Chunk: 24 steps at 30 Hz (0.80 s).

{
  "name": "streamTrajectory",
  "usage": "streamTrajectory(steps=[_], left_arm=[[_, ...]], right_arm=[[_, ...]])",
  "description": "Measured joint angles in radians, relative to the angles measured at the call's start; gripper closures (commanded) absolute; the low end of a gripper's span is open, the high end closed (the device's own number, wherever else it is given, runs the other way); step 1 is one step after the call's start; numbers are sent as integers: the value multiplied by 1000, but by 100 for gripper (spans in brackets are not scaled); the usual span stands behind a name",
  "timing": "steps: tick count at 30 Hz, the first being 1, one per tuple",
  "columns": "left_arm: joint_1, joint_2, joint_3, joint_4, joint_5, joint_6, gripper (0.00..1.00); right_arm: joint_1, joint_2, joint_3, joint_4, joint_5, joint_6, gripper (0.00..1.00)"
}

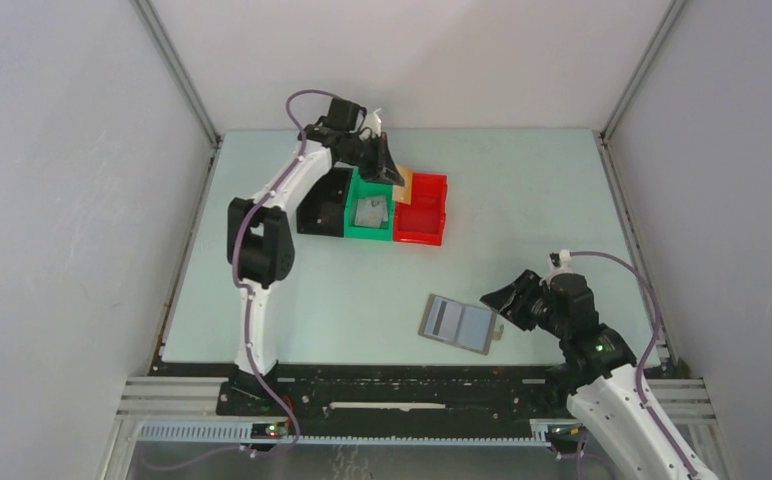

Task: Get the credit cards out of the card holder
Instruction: Place the credit card in the storage box.

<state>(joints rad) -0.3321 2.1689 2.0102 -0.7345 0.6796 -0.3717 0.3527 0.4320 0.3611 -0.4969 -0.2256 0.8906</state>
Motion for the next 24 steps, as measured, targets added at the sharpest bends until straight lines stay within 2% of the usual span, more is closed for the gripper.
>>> streamTrajectory(steps=[6, 11, 18, 24], left_arm=[[-49, 151, 157, 15, 8, -40, 100], [-84, 240, 265, 8, -53, -48, 100], [-108, 283, 277, 39, -95, -84, 100], [-113, 349, 289, 81, -105, -123, 99]], right_arm=[[0, 35, 33, -37, 16, 0, 50], [0, 68, 41, -41, 28, 0, 51], [0, 143, 43, -27, 29, 0, 51], [0, 139, 62, -25, 34, 1, 51]])
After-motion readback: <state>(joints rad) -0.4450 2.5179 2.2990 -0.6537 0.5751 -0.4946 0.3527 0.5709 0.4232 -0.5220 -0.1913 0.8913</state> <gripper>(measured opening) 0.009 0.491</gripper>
